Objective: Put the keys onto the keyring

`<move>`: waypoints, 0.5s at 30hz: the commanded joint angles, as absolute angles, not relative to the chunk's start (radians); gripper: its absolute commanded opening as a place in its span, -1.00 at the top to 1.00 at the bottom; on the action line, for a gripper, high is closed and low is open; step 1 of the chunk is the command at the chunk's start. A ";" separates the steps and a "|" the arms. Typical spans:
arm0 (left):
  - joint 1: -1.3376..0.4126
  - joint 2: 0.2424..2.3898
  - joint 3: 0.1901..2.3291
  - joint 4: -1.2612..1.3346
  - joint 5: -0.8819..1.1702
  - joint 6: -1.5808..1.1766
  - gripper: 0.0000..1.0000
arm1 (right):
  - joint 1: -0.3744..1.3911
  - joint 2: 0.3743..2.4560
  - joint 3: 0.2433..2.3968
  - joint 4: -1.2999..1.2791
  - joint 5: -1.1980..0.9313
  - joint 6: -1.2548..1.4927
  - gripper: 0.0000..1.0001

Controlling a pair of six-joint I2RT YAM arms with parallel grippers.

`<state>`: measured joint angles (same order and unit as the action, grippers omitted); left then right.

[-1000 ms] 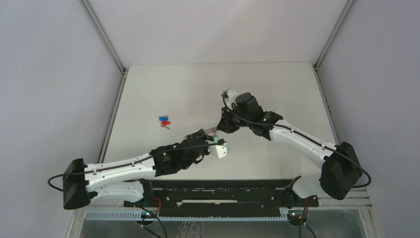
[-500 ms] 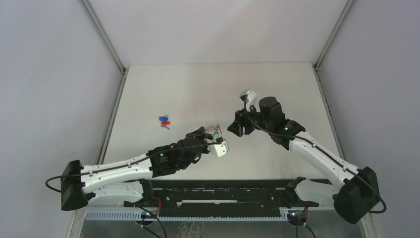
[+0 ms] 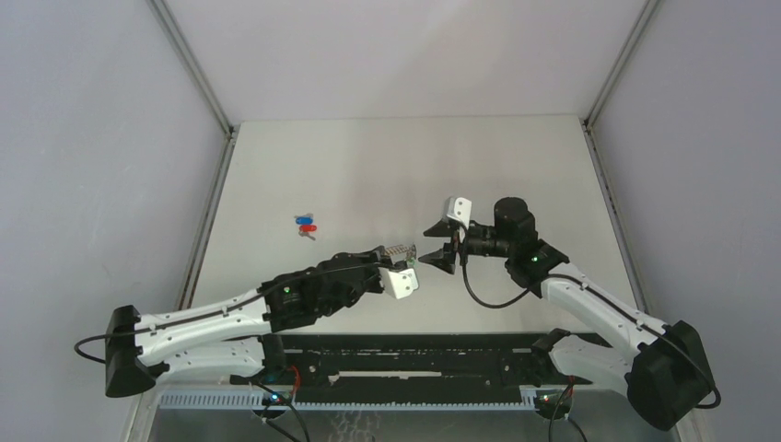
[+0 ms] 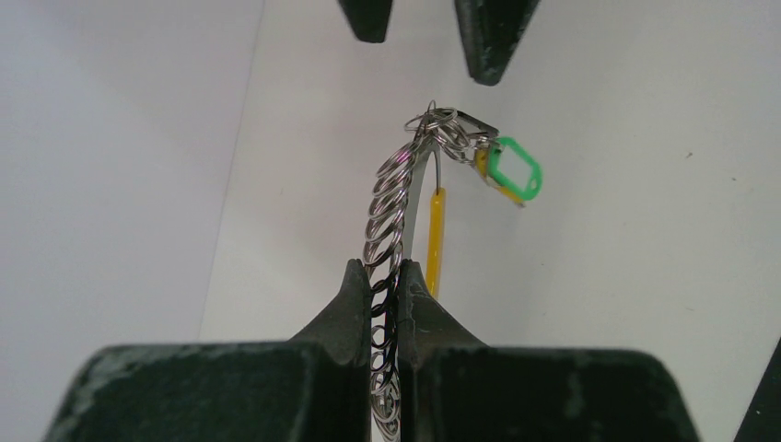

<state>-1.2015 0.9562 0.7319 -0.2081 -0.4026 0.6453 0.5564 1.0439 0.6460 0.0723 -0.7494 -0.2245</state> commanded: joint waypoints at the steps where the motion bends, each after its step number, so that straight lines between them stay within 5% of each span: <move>1: -1.201 0.923 0.780 -0.202 -0.329 0.593 0.99 | 0.578 1.072 0.678 0.174 -0.855 -0.384 -0.19; 9: -1.202 0.923 0.803 -0.212 -0.265 0.556 1.00 | 0.668 1.158 0.752 0.057 -0.838 -0.521 -0.08; 15: -1.201 0.928 0.819 -0.229 -0.257 0.537 1.00 | 0.679 1.180 0.782 -0.008 -0.826 -0.553 0.38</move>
